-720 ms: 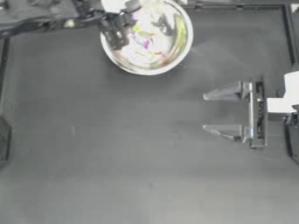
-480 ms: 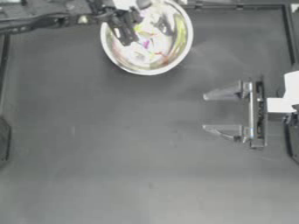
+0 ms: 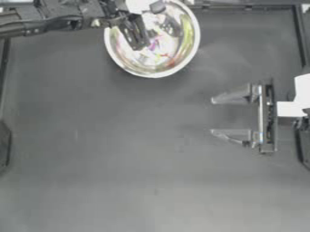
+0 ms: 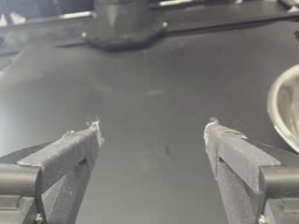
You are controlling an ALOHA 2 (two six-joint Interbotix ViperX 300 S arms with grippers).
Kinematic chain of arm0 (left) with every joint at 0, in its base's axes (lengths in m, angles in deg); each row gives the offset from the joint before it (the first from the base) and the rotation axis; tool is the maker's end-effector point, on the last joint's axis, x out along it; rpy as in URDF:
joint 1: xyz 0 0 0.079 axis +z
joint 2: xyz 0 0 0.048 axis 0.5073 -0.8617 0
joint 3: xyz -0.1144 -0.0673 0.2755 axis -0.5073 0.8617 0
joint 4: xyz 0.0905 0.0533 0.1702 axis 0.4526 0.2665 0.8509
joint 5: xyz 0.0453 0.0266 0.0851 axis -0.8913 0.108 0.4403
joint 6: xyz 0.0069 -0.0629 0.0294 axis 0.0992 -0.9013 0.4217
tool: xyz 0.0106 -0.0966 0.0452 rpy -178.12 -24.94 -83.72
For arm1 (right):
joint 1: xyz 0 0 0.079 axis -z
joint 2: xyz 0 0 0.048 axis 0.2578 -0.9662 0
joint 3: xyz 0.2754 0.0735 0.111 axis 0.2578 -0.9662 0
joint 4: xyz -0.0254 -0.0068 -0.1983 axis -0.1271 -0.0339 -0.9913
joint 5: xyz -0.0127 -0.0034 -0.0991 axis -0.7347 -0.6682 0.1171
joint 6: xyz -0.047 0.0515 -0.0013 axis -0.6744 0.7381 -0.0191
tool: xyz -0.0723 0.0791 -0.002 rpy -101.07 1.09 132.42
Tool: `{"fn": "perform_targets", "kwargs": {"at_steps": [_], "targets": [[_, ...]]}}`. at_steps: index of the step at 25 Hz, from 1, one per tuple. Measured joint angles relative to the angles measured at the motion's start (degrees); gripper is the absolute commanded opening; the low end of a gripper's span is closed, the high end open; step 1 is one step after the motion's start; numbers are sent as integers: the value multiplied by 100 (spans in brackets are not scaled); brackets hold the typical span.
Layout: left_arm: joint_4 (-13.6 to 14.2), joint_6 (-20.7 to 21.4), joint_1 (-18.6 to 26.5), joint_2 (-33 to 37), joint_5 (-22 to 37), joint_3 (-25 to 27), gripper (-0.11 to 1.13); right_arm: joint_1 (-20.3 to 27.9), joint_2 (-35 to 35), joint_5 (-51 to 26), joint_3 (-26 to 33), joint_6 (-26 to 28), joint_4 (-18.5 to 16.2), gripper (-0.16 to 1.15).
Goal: Put candies in bowl
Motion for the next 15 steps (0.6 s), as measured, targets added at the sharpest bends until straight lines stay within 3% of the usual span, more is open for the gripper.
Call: {"fn": "perform_targets", "kwargs": {"at_steps": [7, 15], "targets": [[-53, 9, 0, 70, 0, 18, 94, 0, 0, 0, 0, 0, 0, 100], [-167, 0, -272, 1301, -18, 765, 93, 70, 0, 0, 0, 0, 0, 100]]}}
